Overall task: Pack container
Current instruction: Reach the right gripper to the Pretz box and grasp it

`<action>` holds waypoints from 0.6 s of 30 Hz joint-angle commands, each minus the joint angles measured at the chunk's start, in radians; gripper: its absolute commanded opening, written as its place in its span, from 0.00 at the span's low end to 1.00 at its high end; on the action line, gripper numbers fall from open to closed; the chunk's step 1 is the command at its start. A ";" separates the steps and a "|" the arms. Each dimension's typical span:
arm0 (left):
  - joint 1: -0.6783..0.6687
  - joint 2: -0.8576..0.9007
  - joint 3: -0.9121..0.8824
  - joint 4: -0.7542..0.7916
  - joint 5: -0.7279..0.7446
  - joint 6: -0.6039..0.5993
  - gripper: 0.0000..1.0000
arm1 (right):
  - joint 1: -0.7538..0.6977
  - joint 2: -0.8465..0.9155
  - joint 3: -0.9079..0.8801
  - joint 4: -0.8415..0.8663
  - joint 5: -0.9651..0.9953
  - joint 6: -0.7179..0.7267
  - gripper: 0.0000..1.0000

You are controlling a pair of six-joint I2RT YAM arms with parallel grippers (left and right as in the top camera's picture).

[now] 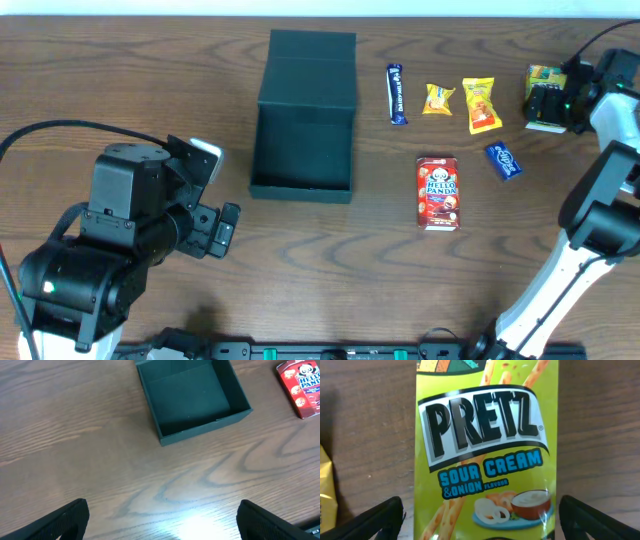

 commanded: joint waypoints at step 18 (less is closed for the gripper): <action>0.008 -0.001 -0.002 -0.003 0.011 0.014 0.95 | 0.037 0.021 0.113 -0.069 -0.014 0.002 0.58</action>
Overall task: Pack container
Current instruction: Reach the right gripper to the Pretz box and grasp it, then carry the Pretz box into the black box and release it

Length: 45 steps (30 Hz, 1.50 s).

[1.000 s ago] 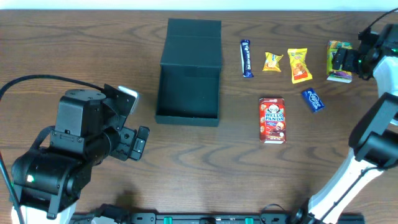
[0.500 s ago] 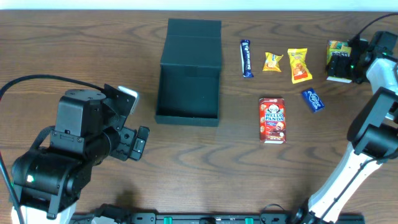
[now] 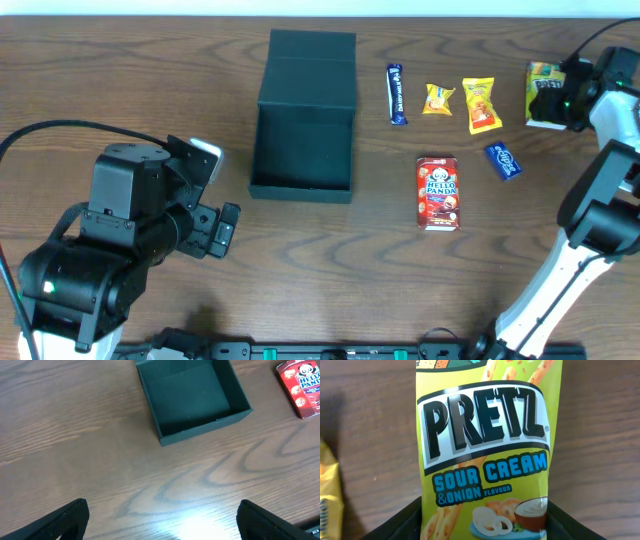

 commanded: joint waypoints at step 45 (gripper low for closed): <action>0.008 -0.001 -0.002 -0.003 0.011 0.014 0.95 | 0.999 0.012 0.532 -0.676 -0.082 0.551 0.31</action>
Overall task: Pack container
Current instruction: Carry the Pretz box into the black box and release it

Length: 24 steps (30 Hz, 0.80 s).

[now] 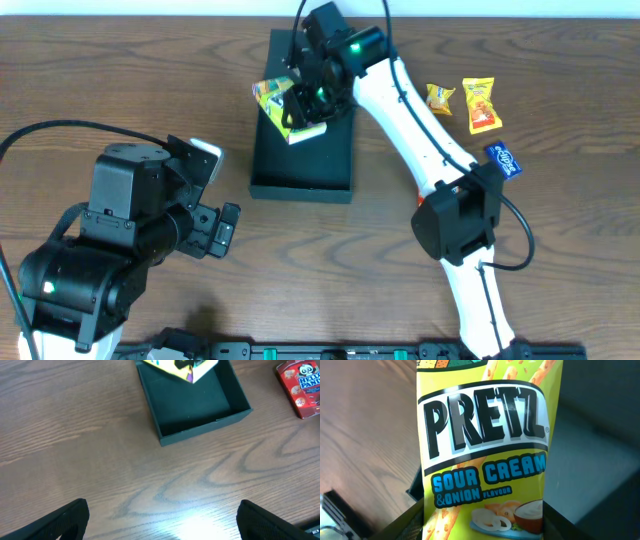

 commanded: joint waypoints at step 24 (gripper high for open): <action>0.008 -0.001 -0.002 -0.003 0.011 0.014 0.95 | 0.196 0.001 -0.133 0.037 0.312 0.579 0.07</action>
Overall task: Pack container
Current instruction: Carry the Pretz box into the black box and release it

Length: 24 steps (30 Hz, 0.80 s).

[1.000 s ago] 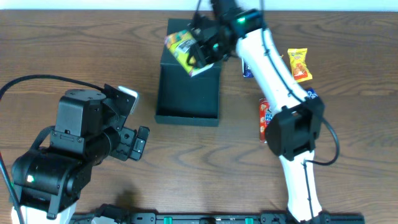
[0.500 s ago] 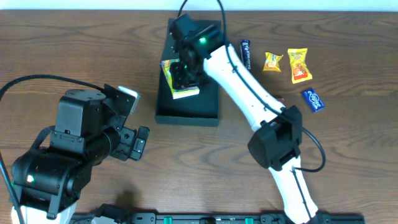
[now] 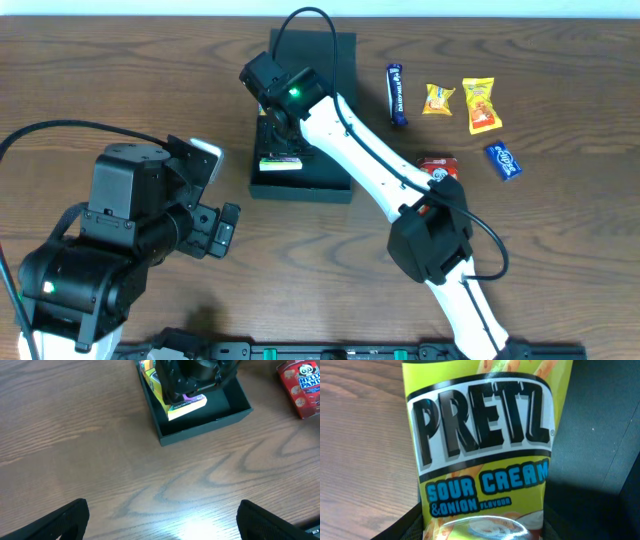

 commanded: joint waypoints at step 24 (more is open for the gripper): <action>0.008 -0.001 -0.002 -0.003 0.011 0.014 0.95 | 0.036 0.002 -0.078 0.063 0.059 0.088 0.73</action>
